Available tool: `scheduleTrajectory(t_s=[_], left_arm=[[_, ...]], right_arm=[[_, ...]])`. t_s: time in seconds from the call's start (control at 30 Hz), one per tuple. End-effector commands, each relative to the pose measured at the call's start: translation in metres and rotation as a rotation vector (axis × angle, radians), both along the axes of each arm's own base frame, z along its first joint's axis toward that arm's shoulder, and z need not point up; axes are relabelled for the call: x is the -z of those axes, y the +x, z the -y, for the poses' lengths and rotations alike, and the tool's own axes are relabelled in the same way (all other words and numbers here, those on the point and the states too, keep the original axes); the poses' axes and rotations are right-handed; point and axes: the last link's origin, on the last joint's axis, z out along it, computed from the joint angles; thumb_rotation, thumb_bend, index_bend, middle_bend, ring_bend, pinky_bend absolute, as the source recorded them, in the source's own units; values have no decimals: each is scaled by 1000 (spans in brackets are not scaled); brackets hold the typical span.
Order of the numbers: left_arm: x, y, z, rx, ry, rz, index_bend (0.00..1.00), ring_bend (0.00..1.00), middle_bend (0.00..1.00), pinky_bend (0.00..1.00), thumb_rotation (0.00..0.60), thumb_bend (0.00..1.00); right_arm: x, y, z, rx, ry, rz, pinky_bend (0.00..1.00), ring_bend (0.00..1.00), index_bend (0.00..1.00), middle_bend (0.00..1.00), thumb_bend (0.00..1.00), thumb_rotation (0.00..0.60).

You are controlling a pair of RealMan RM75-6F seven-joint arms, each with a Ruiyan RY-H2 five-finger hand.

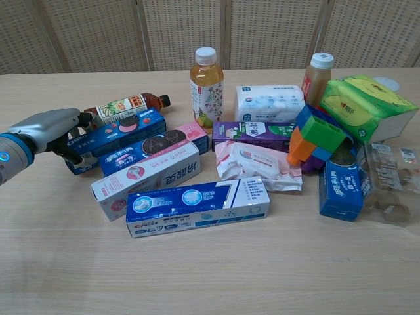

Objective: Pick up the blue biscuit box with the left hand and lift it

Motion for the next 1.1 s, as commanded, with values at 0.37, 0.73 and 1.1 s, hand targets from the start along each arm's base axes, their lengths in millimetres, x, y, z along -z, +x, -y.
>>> scheduleTrajectory(t_s=[0.37,0.73,1.1], left_arm=[[-37,12,1,59,75,131,498,762,665,685,600,396],[-124,67,7,221,211,306,501,762,664,685,600,396],[-192,96,18,301,361,405,520,762,664,686,600,396]], right_arm=[[3,3,3,-10,4,2,0,0,0,0,30,315],[8,6,5,-29,14,4,0,0,0,0,31,311],[11,6,2,-43,15,19,0,0,0,0,30,316]])
